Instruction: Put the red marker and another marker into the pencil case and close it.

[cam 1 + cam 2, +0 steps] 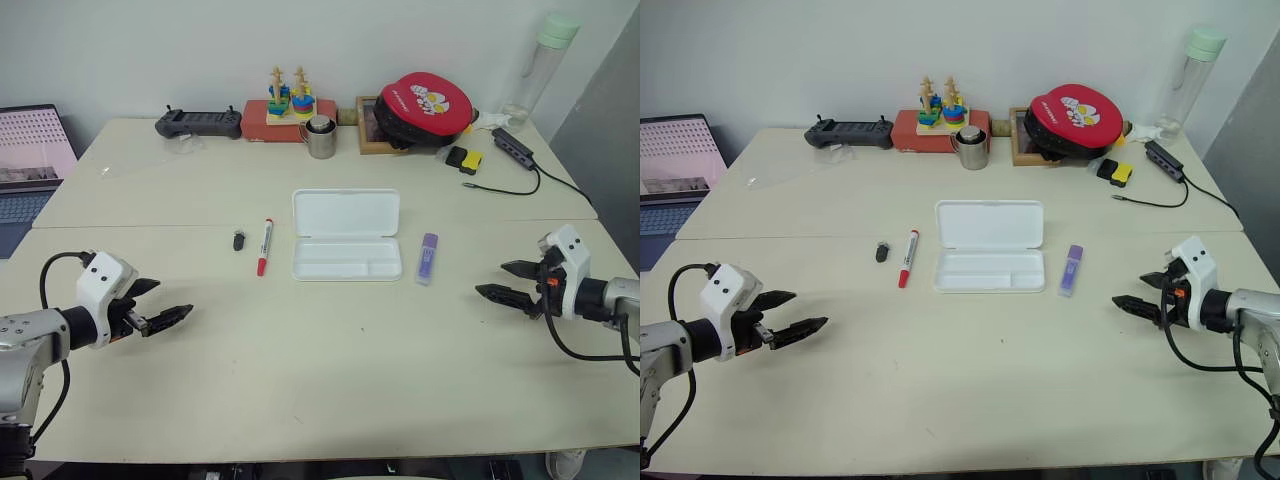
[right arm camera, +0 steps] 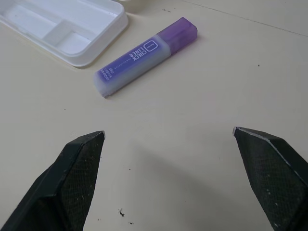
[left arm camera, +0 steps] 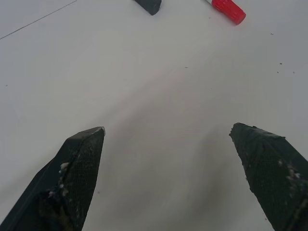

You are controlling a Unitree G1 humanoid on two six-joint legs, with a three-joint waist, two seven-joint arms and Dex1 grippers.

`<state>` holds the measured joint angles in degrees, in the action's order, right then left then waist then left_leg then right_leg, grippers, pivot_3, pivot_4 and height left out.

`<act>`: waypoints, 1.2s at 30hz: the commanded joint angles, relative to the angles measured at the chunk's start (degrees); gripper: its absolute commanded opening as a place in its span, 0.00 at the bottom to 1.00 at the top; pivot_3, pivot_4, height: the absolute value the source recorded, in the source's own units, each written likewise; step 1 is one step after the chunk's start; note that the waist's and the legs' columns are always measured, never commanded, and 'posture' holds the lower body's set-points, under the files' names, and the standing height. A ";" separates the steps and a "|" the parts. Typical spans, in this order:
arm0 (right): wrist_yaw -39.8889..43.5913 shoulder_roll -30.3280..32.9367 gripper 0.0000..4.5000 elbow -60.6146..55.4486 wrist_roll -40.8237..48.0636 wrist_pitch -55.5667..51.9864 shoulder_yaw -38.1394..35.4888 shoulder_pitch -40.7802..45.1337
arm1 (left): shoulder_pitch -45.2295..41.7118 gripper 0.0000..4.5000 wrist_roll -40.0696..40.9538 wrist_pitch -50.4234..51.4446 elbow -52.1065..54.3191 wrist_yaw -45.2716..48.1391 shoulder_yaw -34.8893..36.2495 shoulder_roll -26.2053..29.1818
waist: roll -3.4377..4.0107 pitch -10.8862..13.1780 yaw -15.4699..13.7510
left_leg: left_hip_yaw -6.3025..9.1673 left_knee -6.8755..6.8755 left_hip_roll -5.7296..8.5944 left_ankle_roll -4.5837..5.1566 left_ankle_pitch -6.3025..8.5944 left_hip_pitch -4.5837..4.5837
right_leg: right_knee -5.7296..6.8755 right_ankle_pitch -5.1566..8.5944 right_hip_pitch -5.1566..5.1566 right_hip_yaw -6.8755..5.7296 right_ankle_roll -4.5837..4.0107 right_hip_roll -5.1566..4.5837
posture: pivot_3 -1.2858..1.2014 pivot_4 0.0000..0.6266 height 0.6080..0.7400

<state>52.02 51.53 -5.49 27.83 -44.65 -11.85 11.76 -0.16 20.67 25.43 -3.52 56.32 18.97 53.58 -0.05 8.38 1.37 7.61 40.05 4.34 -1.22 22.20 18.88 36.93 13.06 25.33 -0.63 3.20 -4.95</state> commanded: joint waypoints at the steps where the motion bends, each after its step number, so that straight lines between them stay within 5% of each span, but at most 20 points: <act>1: 0.26 0.92 1.00 -0.99 0.37 0.22 -1.11 0.81 | 0.71 1.00 2.37 1.32 2.52 1.70 1.71 0.48 | 0.00 0.00 0.01 | 0.00 0.00 0.00 0.00 0.00 0.00 | 0.01 0.00 0.00 0.00 0.00 0.00 | 0.52 0.24 1.00; 30: 0.99 0.53 1.00 -2.53 1.52 0.18 -1.08 0.38 | -0.95 1.00 3.41 2.20 3.00 2.07 0.36 -0.38 | 0.00 0.00 0.00 | 0.00 0.00 0.00 0.00 0.00 0.00 | 0.00 0.00 0.00 0.00 0.00 0.00 | 0.52 0.24 1.00; 36: 4.17 -3.35 1.00 -5.68 3.00 0.25 7.41 11.80 | -7.69 1.00 10.74 9.32 14.98 0.63 -5.22 -6.48 | -0.02 0.01 0.07 | -0.05 0.06 0.00 0.01 -0.01 0.00 | 0.01 0.00 -0.02 0.00 0.00 0.00 | 0.52 0.24 1.00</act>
<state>54.80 48.28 -9.33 30.47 -45.38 -6.39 20.97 -6.33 28.99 33.14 7.22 57.57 14.44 47.21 -0.06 8.39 1.44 7.57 40.13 4.34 -1.21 22.20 18.88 36.95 13.05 25.31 -0.63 3.20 -4.96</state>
